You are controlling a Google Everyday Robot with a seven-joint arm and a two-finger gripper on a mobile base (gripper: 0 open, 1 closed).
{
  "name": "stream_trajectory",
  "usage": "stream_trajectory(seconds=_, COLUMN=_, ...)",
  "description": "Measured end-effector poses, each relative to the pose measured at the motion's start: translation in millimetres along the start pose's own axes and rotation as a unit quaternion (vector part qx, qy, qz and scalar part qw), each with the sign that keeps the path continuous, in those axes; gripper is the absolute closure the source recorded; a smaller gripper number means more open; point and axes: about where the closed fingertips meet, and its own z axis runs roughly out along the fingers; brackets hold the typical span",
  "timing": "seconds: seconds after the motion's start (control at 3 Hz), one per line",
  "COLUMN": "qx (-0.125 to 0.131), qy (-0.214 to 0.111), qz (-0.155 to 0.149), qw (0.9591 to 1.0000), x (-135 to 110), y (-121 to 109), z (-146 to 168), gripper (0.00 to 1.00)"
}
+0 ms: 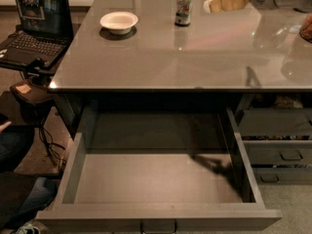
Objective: Place 7up can into top drawer
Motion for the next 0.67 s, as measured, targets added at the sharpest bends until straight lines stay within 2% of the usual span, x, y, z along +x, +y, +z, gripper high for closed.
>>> stream_trajectory(seconds=0.33, qx=-0.013, qy=-0.016, qz=0.025, qw=0.9995, x=-0.6, y=5.5, z=18.7, gripper=0.00)
stream_trajectory(seconds=0.67, qx=-0.027, qy=-0.052, qz=0.083, qw=0.9948, x=2.5, y=23.3, z=62.7, gripper=0.00)
